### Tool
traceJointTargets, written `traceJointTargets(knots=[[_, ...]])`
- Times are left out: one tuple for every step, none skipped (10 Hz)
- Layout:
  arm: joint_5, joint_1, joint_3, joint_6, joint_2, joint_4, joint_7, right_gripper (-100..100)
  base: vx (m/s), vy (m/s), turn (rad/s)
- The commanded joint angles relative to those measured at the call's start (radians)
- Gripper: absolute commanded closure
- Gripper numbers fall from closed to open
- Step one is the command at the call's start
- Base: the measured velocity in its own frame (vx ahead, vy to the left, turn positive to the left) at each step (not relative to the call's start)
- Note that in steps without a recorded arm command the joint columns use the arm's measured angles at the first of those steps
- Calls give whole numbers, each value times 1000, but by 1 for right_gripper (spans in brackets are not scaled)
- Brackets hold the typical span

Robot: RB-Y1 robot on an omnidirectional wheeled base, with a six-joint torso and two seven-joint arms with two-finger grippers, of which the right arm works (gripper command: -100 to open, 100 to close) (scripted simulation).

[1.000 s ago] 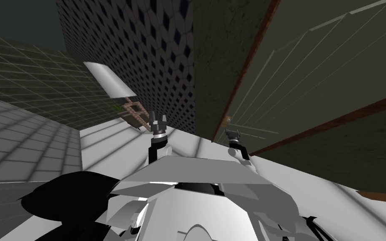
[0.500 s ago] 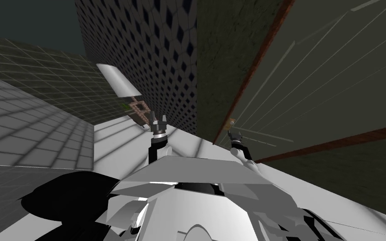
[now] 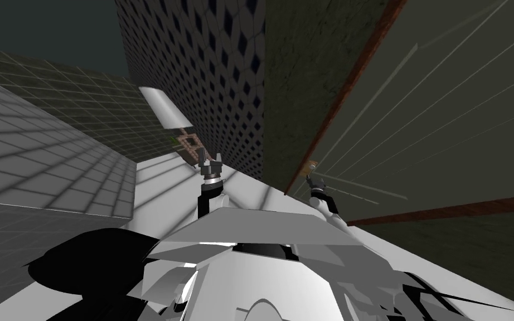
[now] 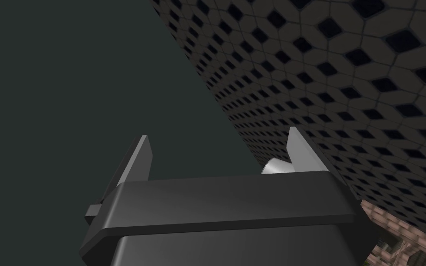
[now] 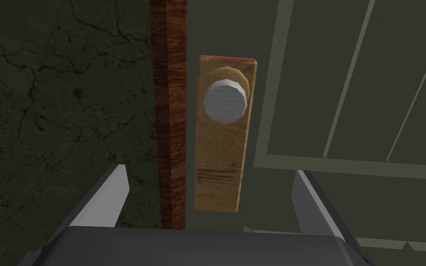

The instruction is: Pull the door open

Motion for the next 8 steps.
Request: traceJointTargets(knots=[[-31,-9,-2,5,-14,25,-26,-100,73,-54,101],[-17,-9,1,0,-9,22,-19,-100,34,-25,17],[-19,-14,-2,0,-8,29,-22,-100,95,-37,16],[-19,-15,-3,0,-7,31,-22,-100,151,-70,33],[-18,-19,-6,0,-6,37,-21,-100,198,-122,24],[-18,-23,-9,-1,-3,42,-20,-100,232,-134,43],[-17,-27,-12,-1,-1,48,-19,-100,183,-128,48],[-17,-30,-15,-1,1,53,-18,-100,155,-164,40]])
